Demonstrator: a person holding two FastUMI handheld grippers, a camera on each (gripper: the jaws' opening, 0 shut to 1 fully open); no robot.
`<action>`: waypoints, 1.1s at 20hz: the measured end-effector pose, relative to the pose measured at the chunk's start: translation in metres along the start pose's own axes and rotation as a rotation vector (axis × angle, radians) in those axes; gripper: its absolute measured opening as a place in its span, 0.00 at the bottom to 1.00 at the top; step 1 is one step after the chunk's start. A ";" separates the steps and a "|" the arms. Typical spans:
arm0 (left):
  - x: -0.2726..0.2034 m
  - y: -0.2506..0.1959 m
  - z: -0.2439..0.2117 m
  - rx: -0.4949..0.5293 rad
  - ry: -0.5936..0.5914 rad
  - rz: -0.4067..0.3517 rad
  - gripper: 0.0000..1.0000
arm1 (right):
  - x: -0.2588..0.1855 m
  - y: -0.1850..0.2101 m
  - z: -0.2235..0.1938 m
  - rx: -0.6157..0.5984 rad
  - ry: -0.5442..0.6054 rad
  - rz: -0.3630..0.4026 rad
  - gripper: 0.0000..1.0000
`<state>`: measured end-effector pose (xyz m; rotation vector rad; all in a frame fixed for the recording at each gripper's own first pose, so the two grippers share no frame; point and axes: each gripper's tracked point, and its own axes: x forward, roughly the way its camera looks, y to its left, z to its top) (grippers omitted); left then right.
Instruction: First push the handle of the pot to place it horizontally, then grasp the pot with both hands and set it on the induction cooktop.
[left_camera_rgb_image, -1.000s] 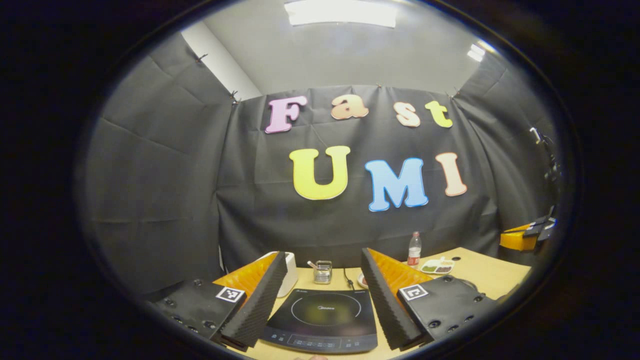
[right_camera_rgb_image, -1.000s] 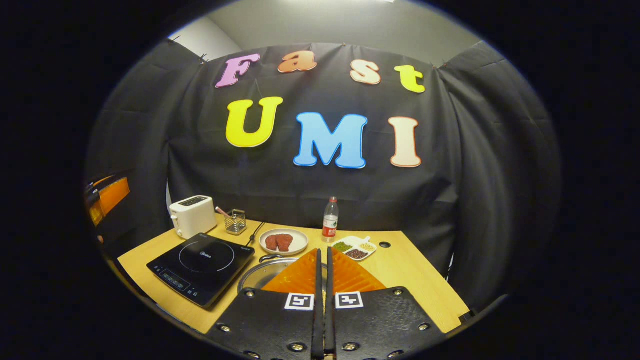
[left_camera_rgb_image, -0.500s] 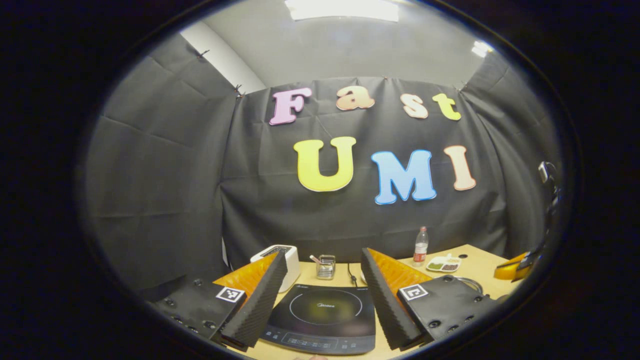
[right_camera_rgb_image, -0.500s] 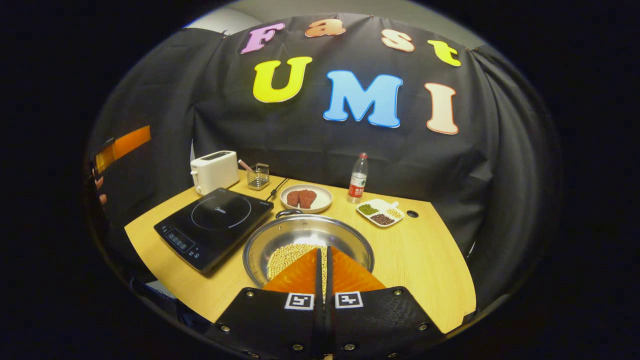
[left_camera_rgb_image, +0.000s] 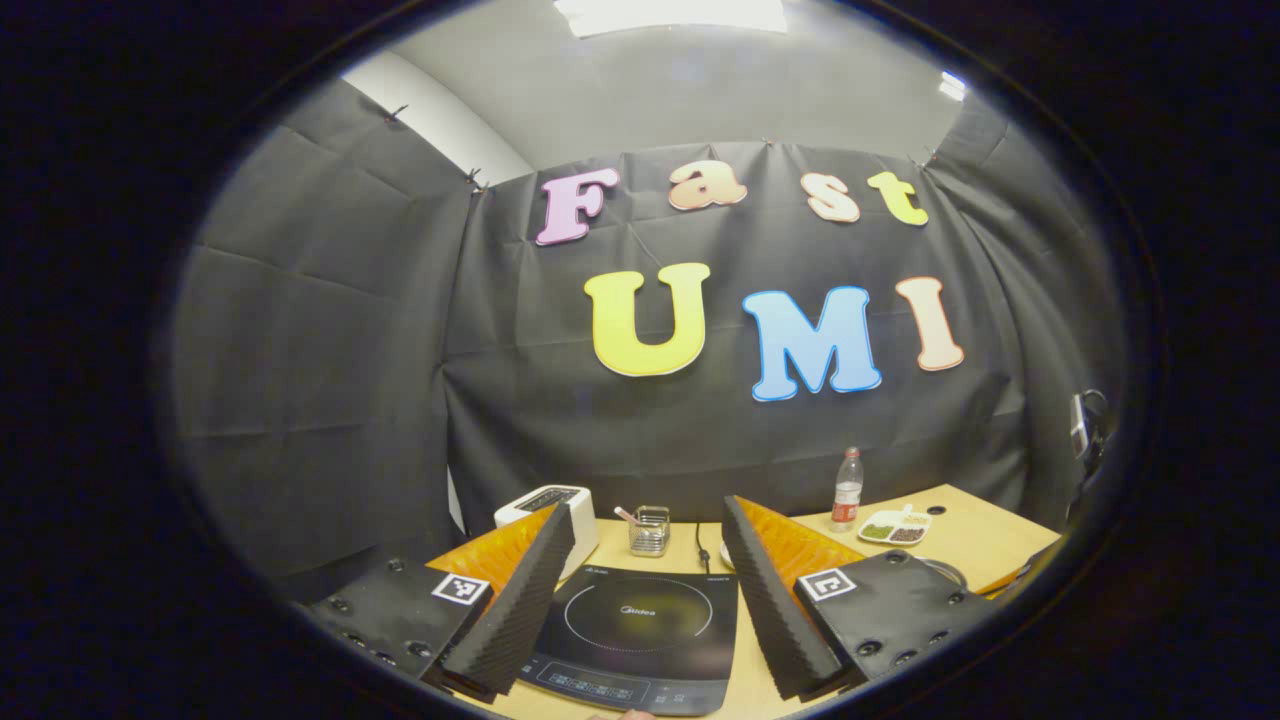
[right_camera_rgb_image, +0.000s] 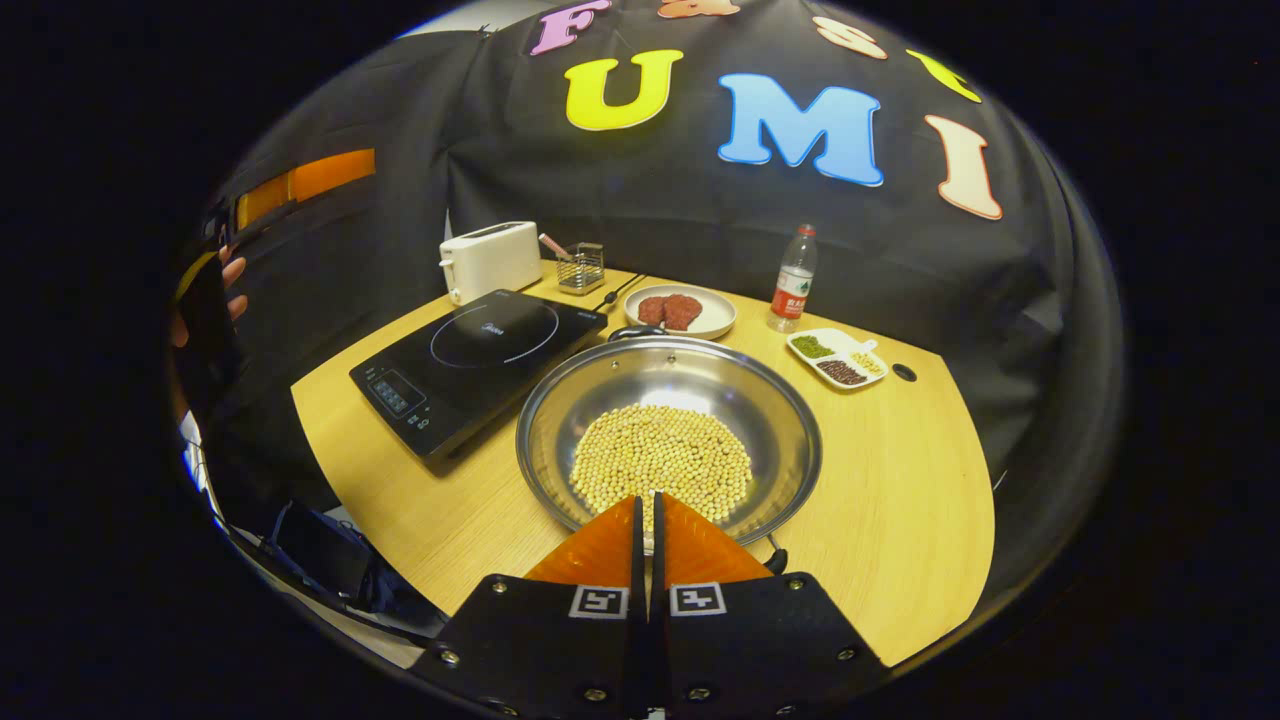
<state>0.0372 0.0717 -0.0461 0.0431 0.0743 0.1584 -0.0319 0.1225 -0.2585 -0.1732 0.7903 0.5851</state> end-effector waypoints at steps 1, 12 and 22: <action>0.000 -0.001 -0.002 0.000 0.002 0.006 0.99 | 0.002 0.003 -0.005 0.002 0.018 0.021 0.01; -0.002 0.002 -0.009 0.016 0.030 0.091 0.99 | 0.019 0.017 -0.055 -0.037 0.189 0.152 0.01; 0.002 -0.008 -0.015 0.029 0.046 0.105 0.99 | 0.031 -0.012 -0.064 0.022 0.241 0.089 0.01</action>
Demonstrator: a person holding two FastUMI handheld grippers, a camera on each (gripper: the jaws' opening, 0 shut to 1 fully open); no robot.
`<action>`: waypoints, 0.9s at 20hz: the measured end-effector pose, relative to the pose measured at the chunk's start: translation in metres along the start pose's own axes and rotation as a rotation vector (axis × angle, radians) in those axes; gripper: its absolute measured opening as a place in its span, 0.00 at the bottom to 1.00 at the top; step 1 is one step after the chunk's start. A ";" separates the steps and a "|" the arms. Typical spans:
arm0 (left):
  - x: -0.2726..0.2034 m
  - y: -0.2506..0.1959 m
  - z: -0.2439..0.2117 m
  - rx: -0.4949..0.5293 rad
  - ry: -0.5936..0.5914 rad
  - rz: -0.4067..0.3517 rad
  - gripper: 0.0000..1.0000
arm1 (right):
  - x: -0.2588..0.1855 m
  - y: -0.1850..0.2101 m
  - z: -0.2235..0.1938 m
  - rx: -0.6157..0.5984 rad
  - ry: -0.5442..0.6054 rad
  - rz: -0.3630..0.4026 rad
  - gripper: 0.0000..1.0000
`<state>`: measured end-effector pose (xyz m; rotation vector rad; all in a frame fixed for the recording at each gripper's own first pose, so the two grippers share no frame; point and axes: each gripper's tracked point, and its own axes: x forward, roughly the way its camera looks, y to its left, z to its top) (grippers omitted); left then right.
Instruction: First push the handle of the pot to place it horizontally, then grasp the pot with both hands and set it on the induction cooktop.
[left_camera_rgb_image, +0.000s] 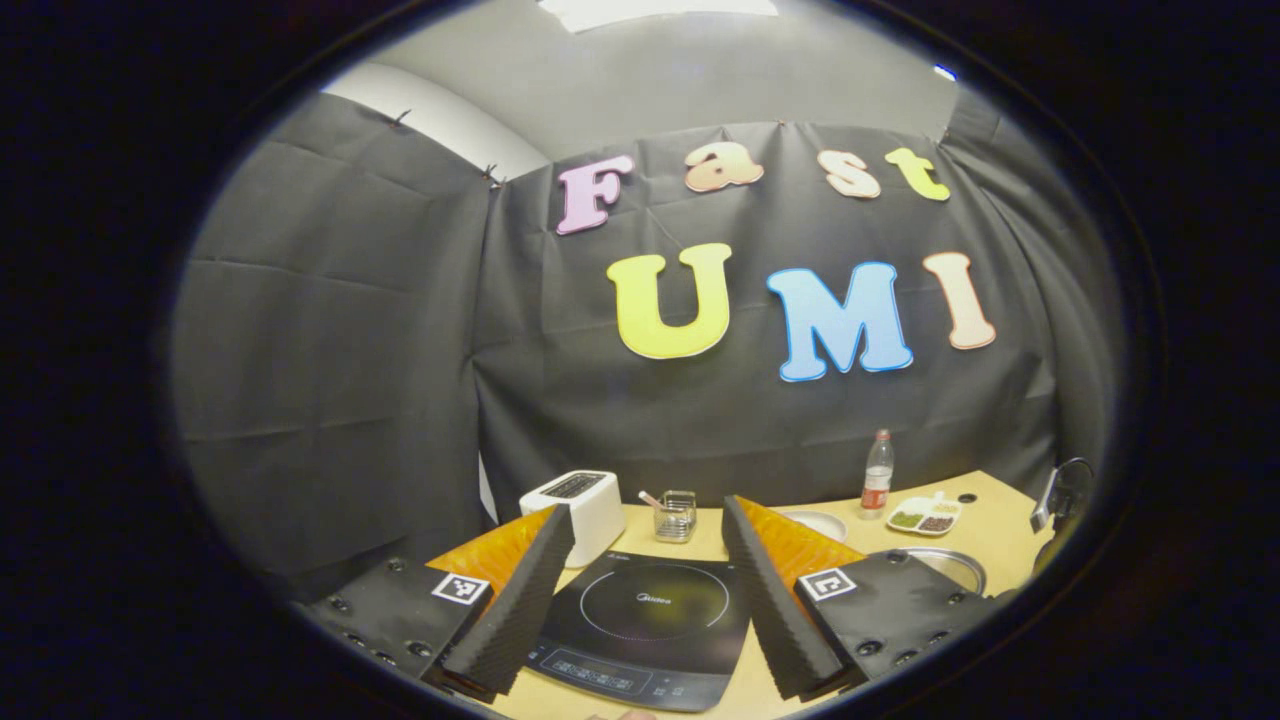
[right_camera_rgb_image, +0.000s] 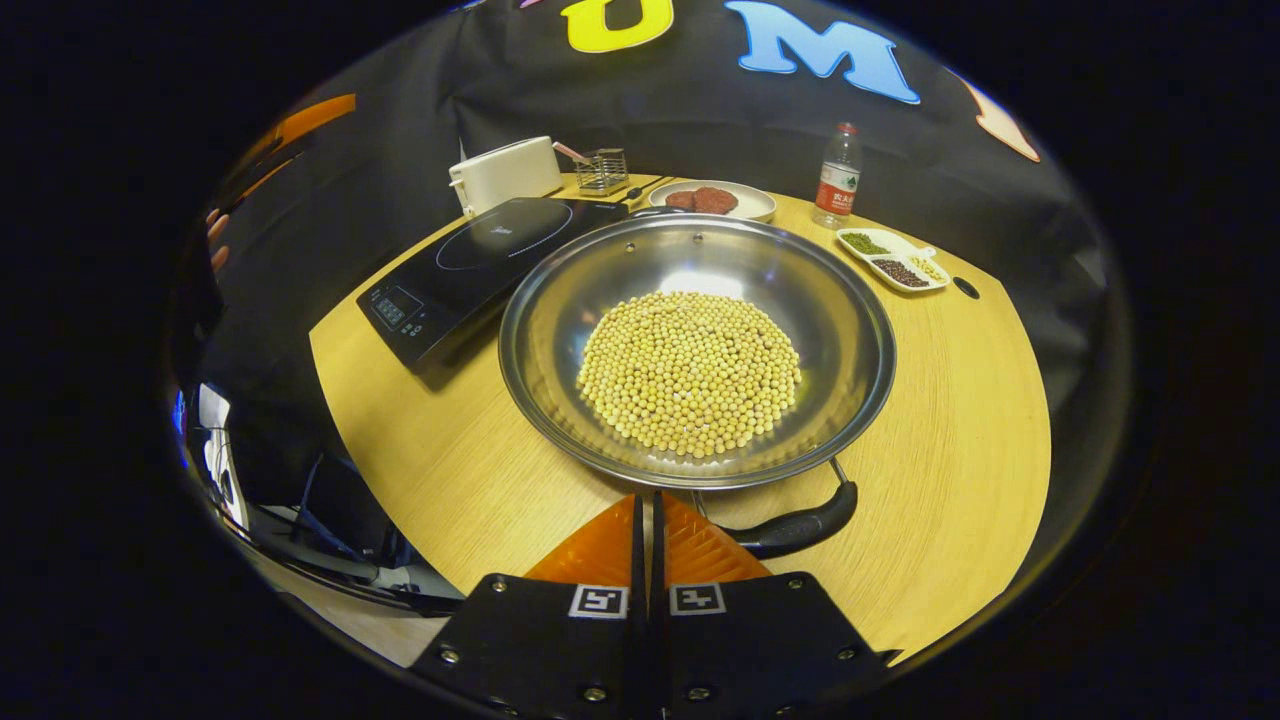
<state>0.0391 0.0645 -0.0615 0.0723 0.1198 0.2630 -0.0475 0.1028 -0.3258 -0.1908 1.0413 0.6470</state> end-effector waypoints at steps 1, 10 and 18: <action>0.000 -0.002 0.000 -0.002 0.001 -0.001 1.00 | 0.001 -0.004 0.000 0.000 0.001 -0.011 0.01; 0.002 -0.013 -0.001 -0.002 0.003 0.006 0.94 | 0.002 -0.044 0.006 -0.009 -0.003 -0.104 0.01; 0.001 -0.026 -0.004 -0.005 0.017 0.028 0.96 | 0.005 -0.083 0.013 0.004 -0.007 -0.133 0.01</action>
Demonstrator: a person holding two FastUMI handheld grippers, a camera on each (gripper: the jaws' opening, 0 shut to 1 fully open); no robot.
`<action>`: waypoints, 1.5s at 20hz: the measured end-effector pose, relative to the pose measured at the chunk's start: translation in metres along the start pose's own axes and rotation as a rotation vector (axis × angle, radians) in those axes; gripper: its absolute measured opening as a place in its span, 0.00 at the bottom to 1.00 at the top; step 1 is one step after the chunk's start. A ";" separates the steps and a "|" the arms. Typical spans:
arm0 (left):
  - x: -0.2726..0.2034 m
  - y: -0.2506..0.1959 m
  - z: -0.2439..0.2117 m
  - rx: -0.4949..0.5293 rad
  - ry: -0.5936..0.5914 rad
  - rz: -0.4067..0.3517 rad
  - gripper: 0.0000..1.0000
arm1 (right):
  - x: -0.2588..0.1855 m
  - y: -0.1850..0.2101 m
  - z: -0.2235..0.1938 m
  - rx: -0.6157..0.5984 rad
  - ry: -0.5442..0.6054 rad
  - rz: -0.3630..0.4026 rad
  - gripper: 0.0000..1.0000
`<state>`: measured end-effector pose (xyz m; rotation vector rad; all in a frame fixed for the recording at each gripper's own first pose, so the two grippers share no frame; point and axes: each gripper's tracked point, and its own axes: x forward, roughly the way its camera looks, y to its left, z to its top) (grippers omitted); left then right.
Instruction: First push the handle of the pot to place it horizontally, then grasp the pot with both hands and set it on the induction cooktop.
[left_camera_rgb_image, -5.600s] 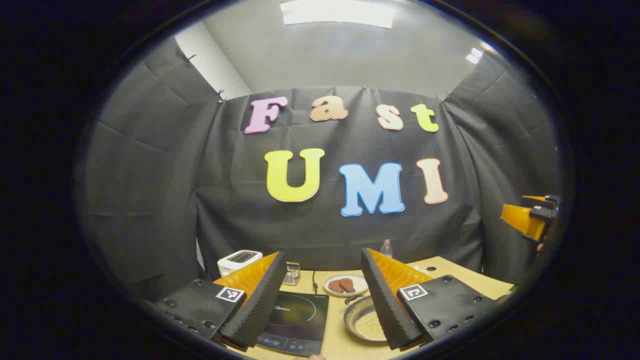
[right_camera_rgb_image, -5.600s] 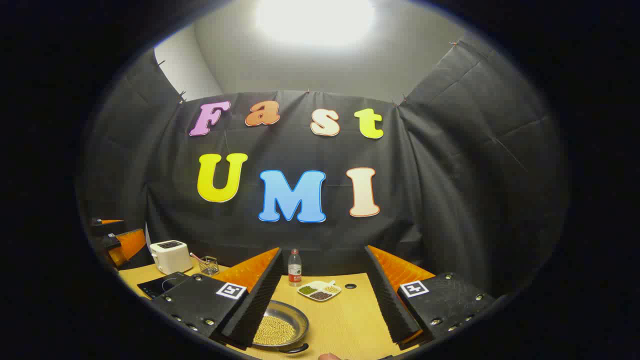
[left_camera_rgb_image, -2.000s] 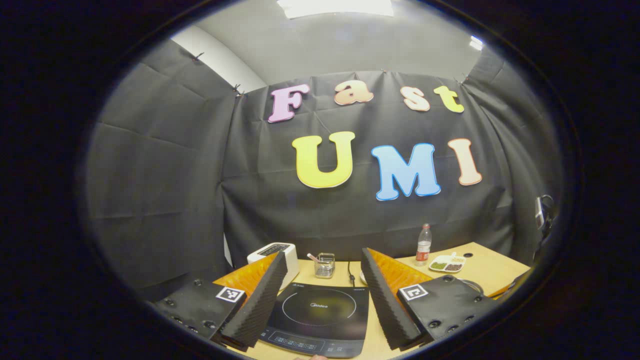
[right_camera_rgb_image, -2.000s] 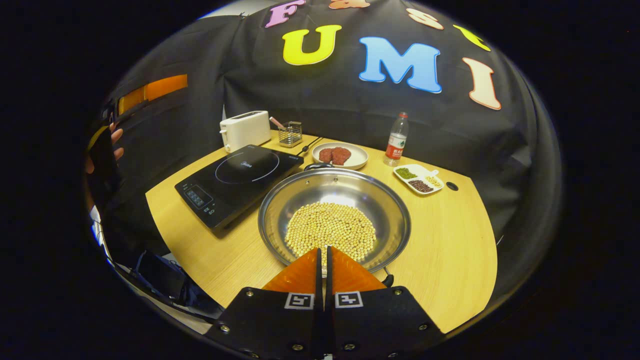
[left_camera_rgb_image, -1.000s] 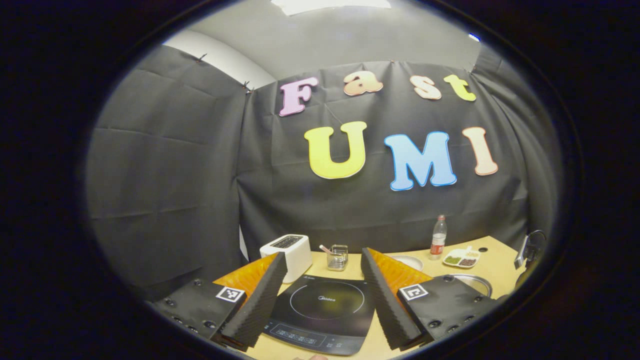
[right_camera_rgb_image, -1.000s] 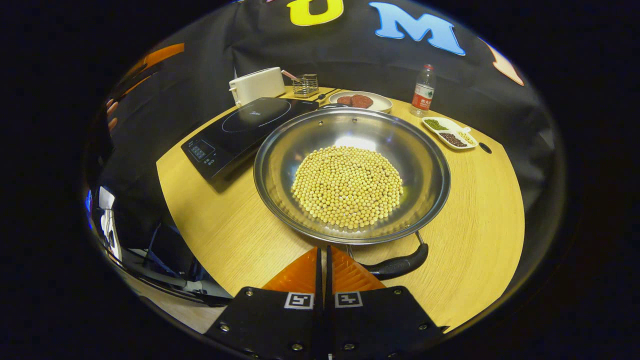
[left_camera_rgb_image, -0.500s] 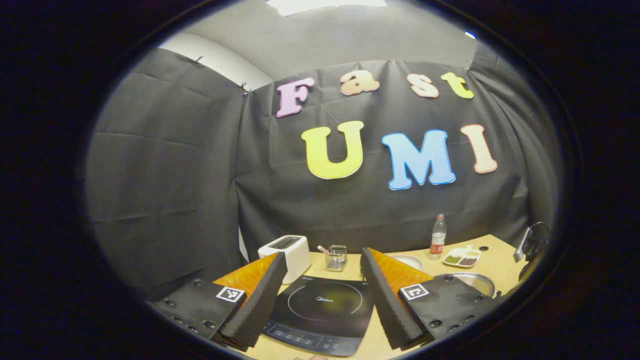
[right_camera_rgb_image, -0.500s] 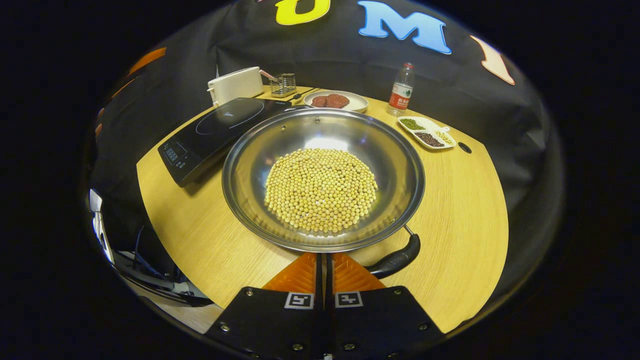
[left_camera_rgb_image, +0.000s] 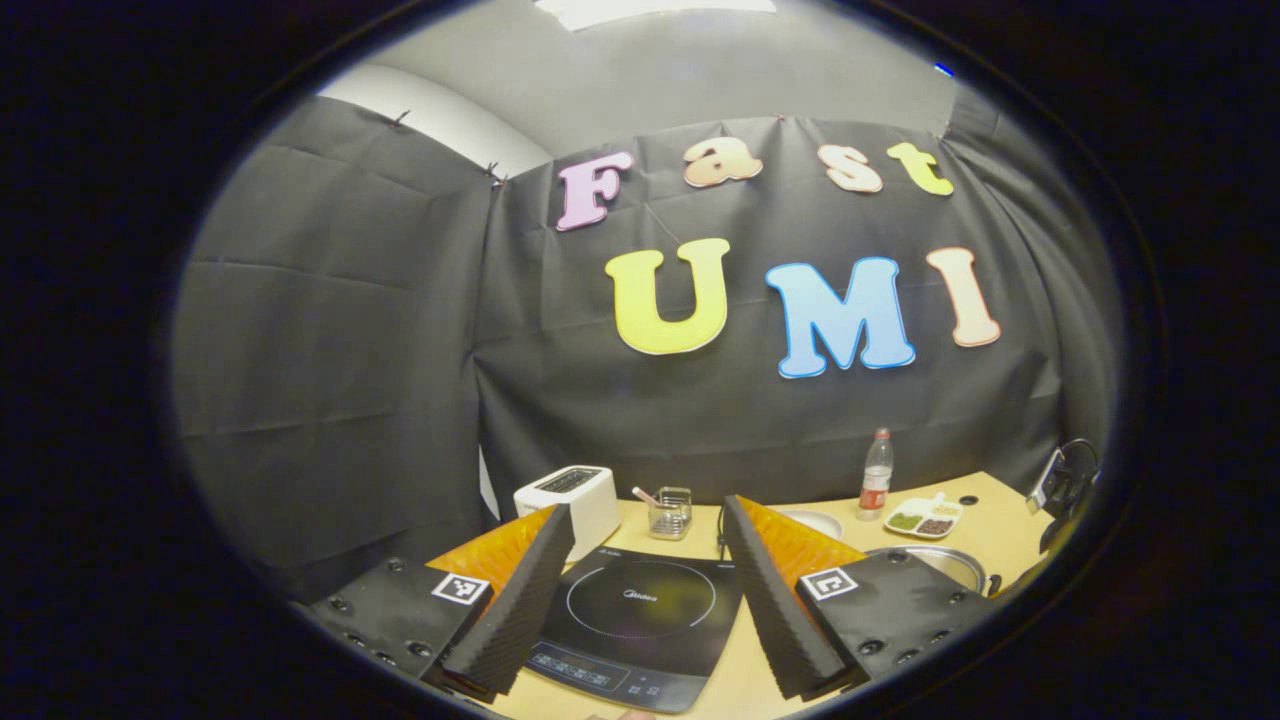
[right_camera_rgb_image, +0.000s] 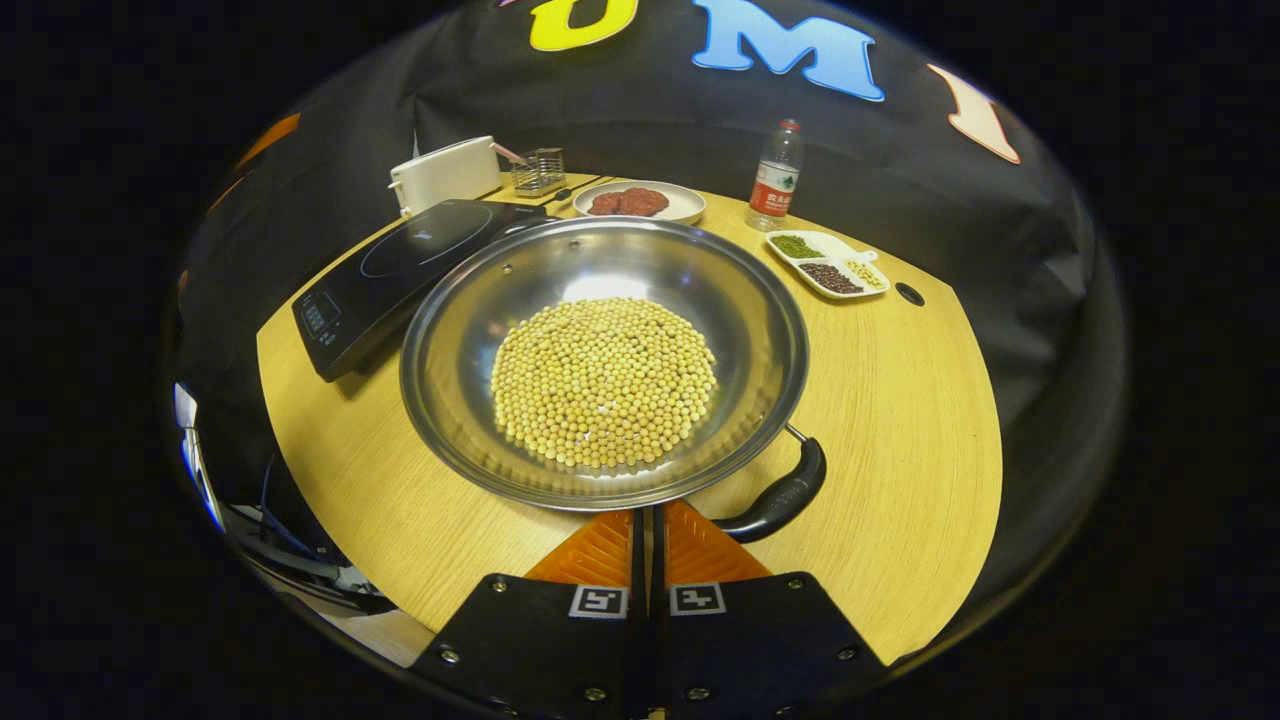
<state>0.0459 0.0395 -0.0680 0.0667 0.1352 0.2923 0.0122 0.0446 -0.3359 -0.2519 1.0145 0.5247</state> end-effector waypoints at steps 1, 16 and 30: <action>0.000 -0.002 -0.001 0.000 0.001 0.003 0.96 | 0.002 -0.006 0.002 0.009 -0.001 -0.003 0.01; 0.005 -0.050 -0.018 0.039 0.034 0.025 0.94 | 0.023 -0.071 0.036 0.133 -0.088 -0.070 0.01; 0.046 -0.122 -0.095 0.002 0.202 -0.176 0.96 | -0.020 -0.093 0.076 0.216 -0.363 -0.126 0.99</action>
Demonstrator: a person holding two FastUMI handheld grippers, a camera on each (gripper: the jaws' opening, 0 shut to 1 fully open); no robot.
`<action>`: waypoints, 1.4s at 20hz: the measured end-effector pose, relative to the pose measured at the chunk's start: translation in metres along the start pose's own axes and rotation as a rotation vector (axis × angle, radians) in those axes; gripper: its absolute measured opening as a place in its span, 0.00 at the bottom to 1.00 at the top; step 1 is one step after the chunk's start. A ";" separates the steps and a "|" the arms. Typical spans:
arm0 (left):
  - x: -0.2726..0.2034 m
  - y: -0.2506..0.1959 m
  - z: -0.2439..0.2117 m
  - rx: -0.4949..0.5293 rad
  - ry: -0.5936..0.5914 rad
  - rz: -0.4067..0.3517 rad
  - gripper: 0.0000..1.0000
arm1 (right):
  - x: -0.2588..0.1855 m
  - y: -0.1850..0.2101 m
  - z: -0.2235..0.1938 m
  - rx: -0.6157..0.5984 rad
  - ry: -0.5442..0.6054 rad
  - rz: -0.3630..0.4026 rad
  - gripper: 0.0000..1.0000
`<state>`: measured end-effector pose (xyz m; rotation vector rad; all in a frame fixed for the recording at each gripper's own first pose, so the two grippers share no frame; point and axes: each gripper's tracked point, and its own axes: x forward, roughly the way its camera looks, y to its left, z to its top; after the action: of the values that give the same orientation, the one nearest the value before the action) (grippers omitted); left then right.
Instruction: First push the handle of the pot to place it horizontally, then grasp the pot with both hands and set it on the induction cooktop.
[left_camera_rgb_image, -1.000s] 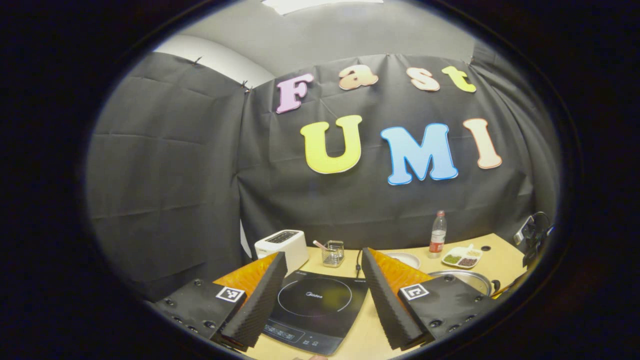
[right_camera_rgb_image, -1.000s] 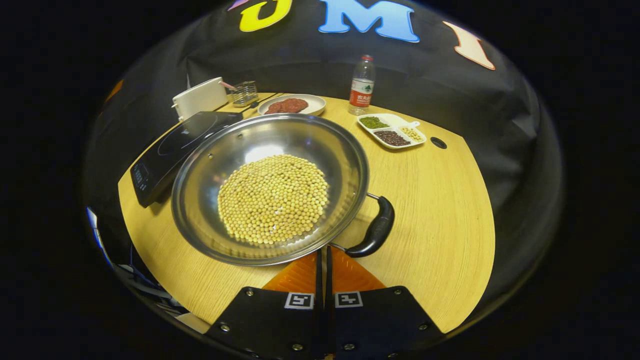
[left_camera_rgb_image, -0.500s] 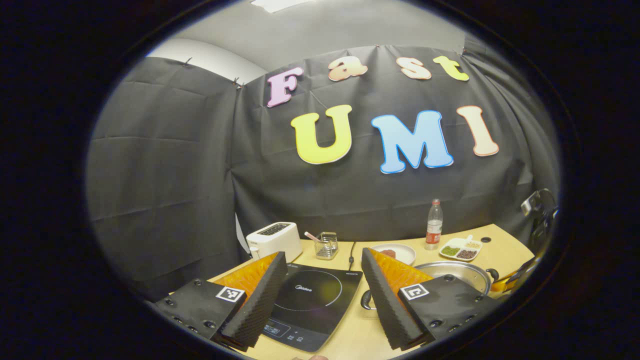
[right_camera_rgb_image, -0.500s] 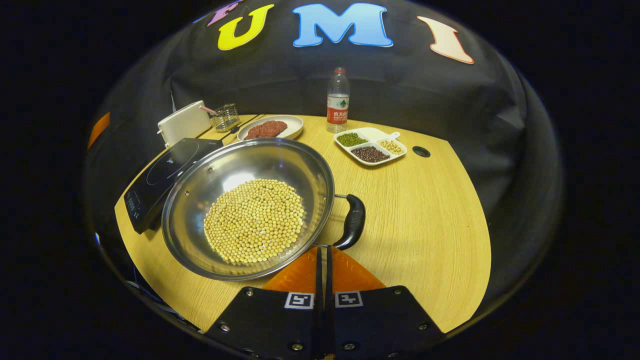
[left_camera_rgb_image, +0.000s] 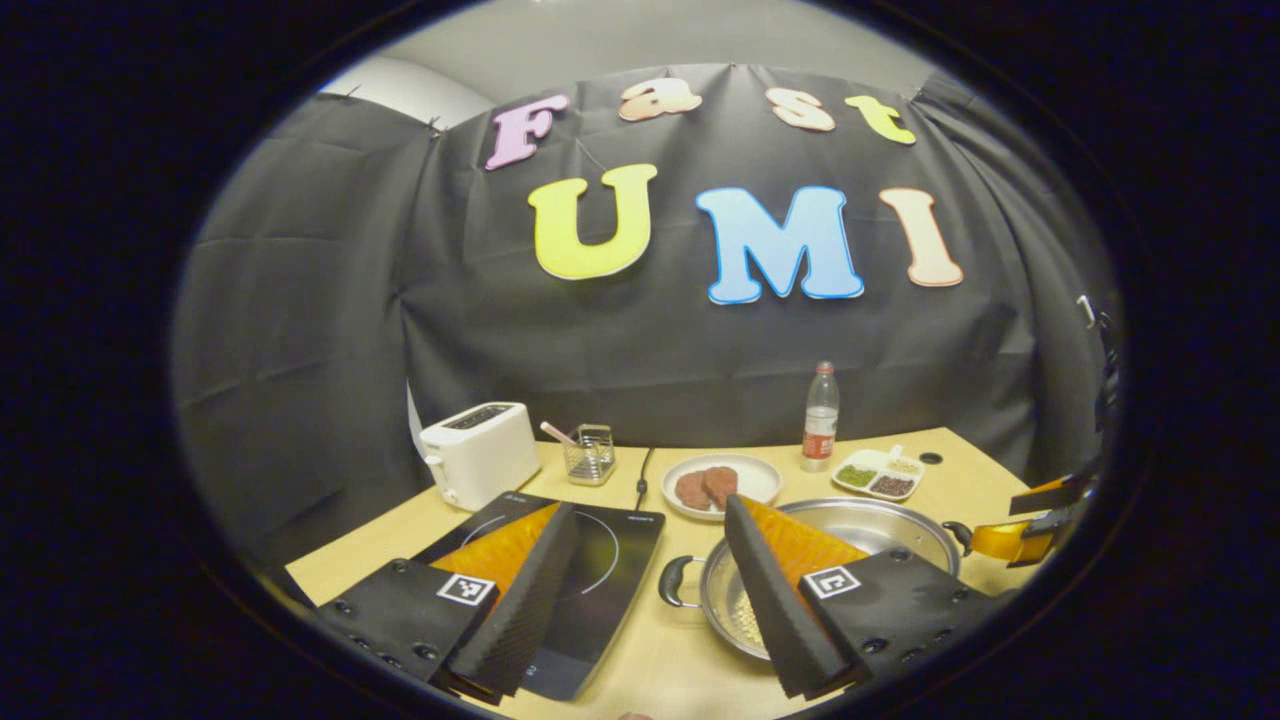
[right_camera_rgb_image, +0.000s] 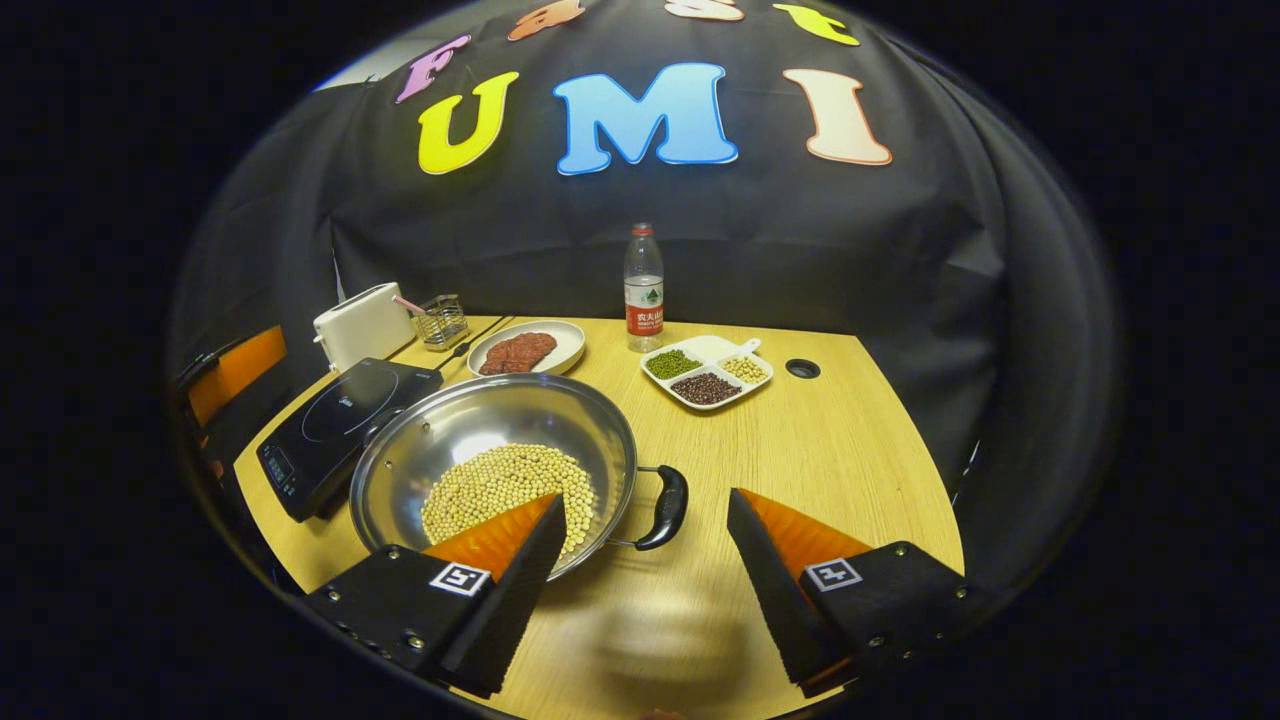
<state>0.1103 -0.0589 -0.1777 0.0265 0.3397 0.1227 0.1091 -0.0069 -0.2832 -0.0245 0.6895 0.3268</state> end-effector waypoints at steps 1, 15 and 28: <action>0.007 -0.003 -0.005 -0.007 0.020 -0.027 0.96 | 0.000 -0.001 0.001 -0.002 -0.001 -0.011 0.99; 0.077 -0.024 -0.097 -0.009 0.307 -0.257 0.97 | 0.016 -0.003 0.008 0.068 0.005 -0.152 0.98; 0.112 -0.033 -0.142 0.035 0.447 -0.301 0.96 | 0.065 -0.004 -0.018 0.106 0.137 -0.198 0.94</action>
<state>0.1715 -0.0766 -0.3497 -0.0180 0.7873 -0.1795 0.1466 0.0058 -0.3382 -0.0143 0.8330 0.0989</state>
